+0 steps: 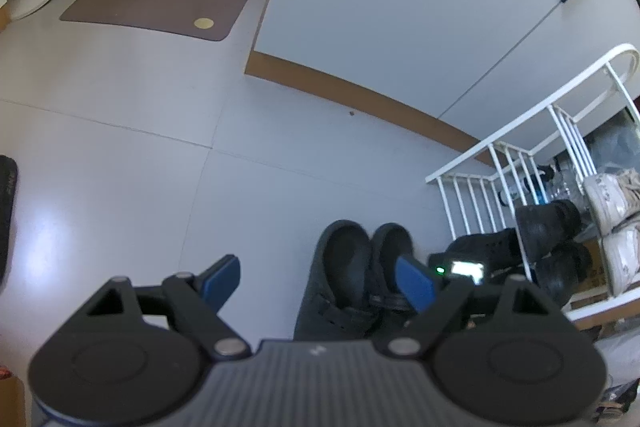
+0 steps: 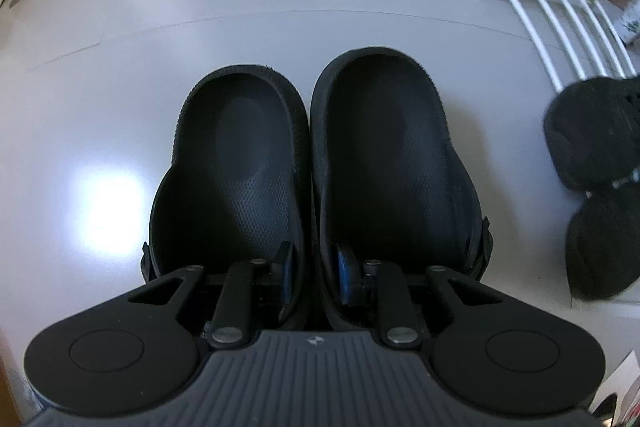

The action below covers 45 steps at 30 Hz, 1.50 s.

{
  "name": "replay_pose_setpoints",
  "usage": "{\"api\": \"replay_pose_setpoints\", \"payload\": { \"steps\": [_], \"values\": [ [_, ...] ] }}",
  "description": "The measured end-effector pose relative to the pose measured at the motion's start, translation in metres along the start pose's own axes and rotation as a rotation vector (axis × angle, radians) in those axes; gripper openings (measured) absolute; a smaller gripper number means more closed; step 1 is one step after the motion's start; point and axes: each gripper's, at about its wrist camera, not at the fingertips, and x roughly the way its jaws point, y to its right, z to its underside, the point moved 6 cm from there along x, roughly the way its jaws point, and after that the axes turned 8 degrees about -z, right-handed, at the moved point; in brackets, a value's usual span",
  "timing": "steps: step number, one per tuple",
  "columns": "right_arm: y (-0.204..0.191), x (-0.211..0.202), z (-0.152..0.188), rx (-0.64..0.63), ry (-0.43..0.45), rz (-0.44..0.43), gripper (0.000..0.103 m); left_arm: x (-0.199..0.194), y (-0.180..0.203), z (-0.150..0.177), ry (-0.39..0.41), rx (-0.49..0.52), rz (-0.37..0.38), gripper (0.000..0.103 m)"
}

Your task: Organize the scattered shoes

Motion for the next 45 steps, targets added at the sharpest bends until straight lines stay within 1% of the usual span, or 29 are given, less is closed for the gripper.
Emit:
{"api": "replay_pose_setpoints", "payload": {
  "steps": [4,8,11,14,16,18,23,28,32,34,36,38,45],
  "values": [
    [0.000,-0.018,0.010,0.013,0.035,-0.001,0.023,0.003,-0.001,0.001,-0.002,0.007,-0.015,0.087],
    [-0.006,-0.036,0.020,-0.025,0.055,0.015,0.023,0.002,0.000,0.004,-0.003,0.019,-0.022,0.087],
    [-0.012,-0.054,0.033,-0.030,0.082,-0.002,0.023,-0.001,0.002,0.005,0.004,0.019,-0.017,0.087],
    [-0.022,-0.051,0.049,-0.021,0.100,0.006,0.023,-0.004,0.003,0.007,0.009,0.014,-0.013,0.087],
    [-0.034,-0.029,0.068,-0.010,0.110,0.011,0.022,-0.007,0.004,0.010,0.009,0.015,-0.008,0.087],
    [-0.035,-0.034,0.082,0.009,0.127,0.013,0.022,-0.010,0.004,0.012,0.012,0.020,-0.006,0.087],
    [-0.041,-0.061,0.092,0.016,0.185,0.011,0.022,-0.021,-0.002,0.017,0.028,0.031,-0.011,0.087],
    [-0.044,-0.085,0.092,0.027,0.237,0.015,0.022,-0.032,-0.012,0.020,0.041,0.015,-0.015,0.087],
    [-0.047,-0.113,0.080,0.075,0.291,0.011,0.022,-0.036,-0.021,0.023,0.041,-0.018,-0.023,0.087],
    [-0.051,-0.135,0.070,0.082,0.333,-0.002,0.021,-0.039,-0.025,0.024,0.043,-0.027,-0.026,0.087],
    [-0.050,-0.147,0.062,0.085,0.359,-0.010,0.021,-0.043,-0.028,0.024,0.047,-0.037,-0.026,0.087],
    [-0.051,-0.171,0.053,0.089,0.398,-0.013,0.021,-0.048,-0.033,0.025,0.056,-0.055,-0.027,0.087],
    [-0.052,-0.231,0.037,0.079,0.501,-0.007,0.021,-0.054,-0.038,0.026,0.060,-0.083,-0.021,0.087]
  ]
}}
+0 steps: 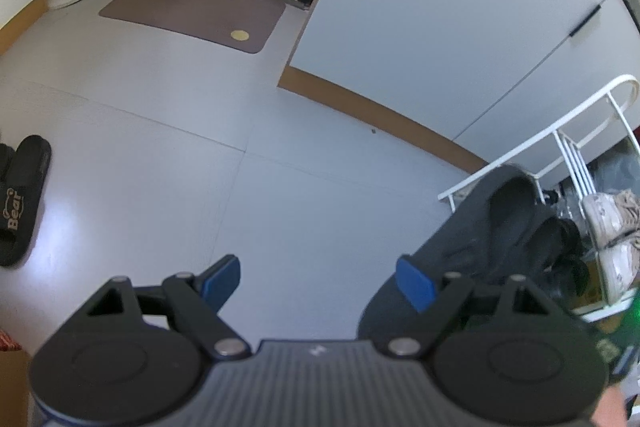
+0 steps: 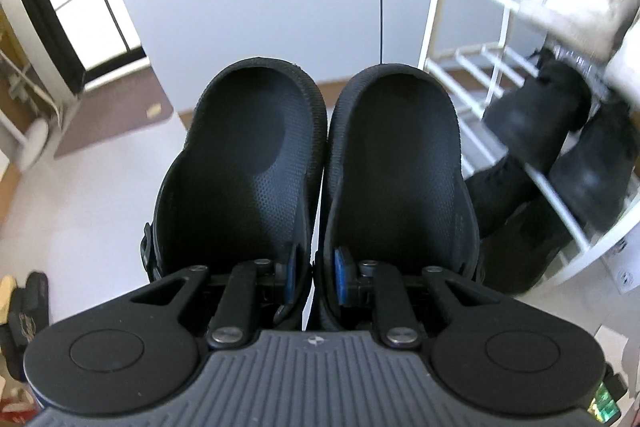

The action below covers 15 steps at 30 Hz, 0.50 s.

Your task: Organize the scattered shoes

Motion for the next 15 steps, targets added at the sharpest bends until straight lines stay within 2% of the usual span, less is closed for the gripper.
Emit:
{"api": "replay_pose_setpoints", "payload": {
  "steps": [6,15],
  "values": [
    [0.023,-0.022,-0.021,-0.013,0.087,0.004,0.021,-0.004,0.000,0.000,0.004,-0.001,-0.002,0.087],
    [0.048,-0.040,-0.027,0.109,0.158,-0.011,0.012,-0.009,0.011,0.001,0.011,-0.019,0.032,0.087]
  ]
}}
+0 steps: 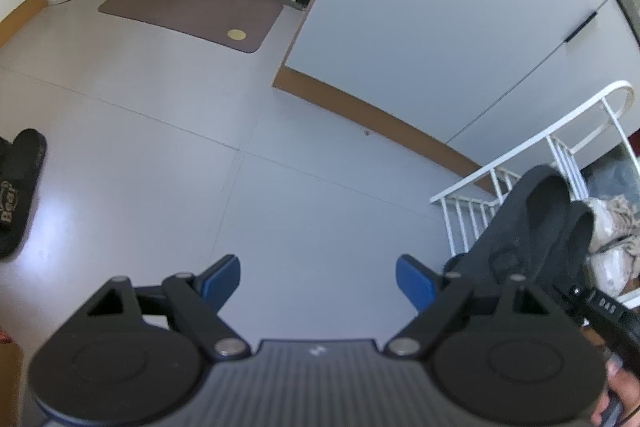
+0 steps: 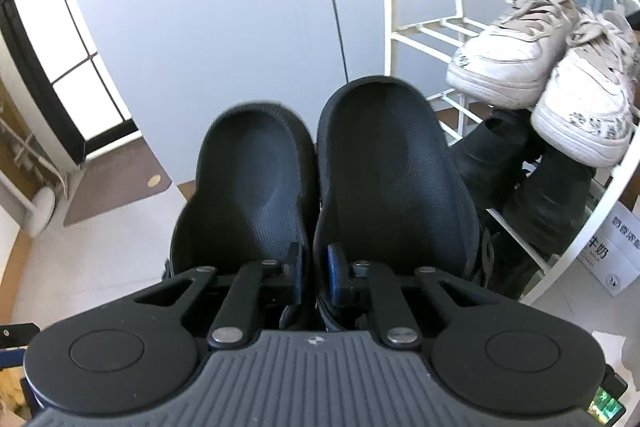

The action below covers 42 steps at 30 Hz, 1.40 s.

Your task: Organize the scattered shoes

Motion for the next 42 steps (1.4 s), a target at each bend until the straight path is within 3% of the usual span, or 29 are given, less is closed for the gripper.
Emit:
{"api": "replay_pose_setpoints", "payload": {
  "steps": [6,18,24,32,42],
  "values": [
    [0.001,0.000,-0.003,-0.026,0.005,0.000,0.011,0.002,0.016,0.005,-0.010,0.024,0.018,0.087],
    [0.025,0.041,0.033,-0.034,-0.161,0.054,0.004,0.013,0.015,0.011,-0.015,0.055,-0.010,0.087],
    [0.041,0.096,0.071,-0.062,-0.311,0.033,0.004,0.021,0.010,0.014,-0.037,0.093,-0.050,0.087],
    [0.069,0.171,0.116,-0.077,-0.381,0.043,0.004,0.027,0.016,0.008,-0.024,0.202,-0.065,0.087],
    [0.094,0.217,0.122,-0.028,-0.383,0.173,0.004,0.053,0.030,0.009,-0.072,0.246,-0.062,0.087]
  ]
}}
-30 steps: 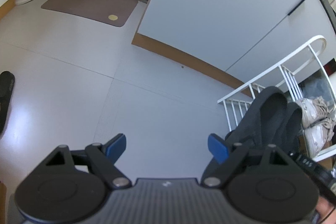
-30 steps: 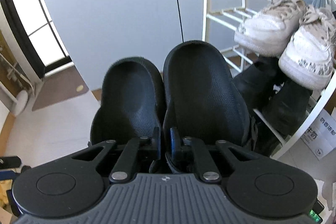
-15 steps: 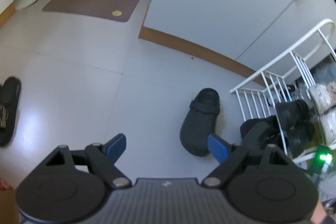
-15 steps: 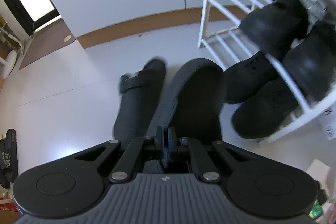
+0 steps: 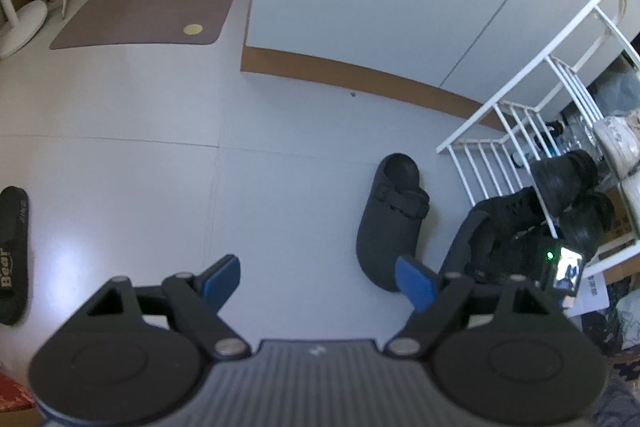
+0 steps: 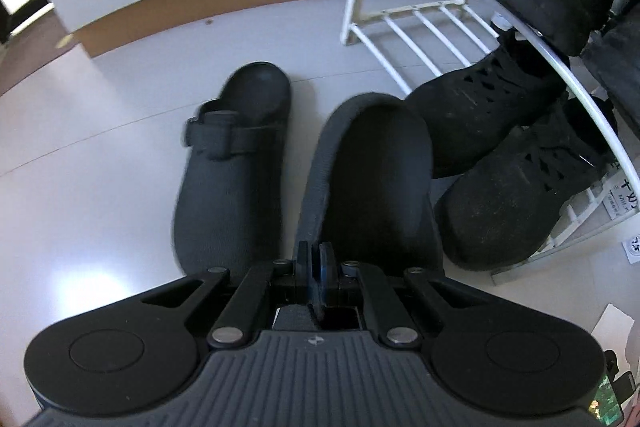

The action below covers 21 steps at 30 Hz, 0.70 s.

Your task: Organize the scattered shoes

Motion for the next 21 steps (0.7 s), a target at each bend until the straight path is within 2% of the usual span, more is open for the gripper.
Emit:
{"api": "replay_pose_setpoints", "payload": {
  "steps": [9,11,14,16,21],
  "values": [
    [-0.010,0.021,-0.003,0.011,-0.018,-0.019,0.006,0.005,0.005,0.001,-0.019,0.013,0.000,0.087],
    [-0.013,0.028,-0.003,-0.014,-0.031,-0.015,0.011,0.003,0.006,0.001,-0.016,0.016,0.003,0.087],
    [-0.014,0.035,-0.001,-0.037,-0.021,-0.006,0.030,0.001,0.008,0.000,-0.013,0.017,0.008,0.087],
    [-0.012,0.036,0.000,-0.024,-0.008,0.020,0.047,0.001,0.008,-0.001,-0.012,0.013,0.009,0.087],
    [-0.022,0.037,-0.002,-0.034,0.025,0.023,0.053,0.002,0.008,-0.001,-0.015,0.007,0.006,0.087]
  ]
}}
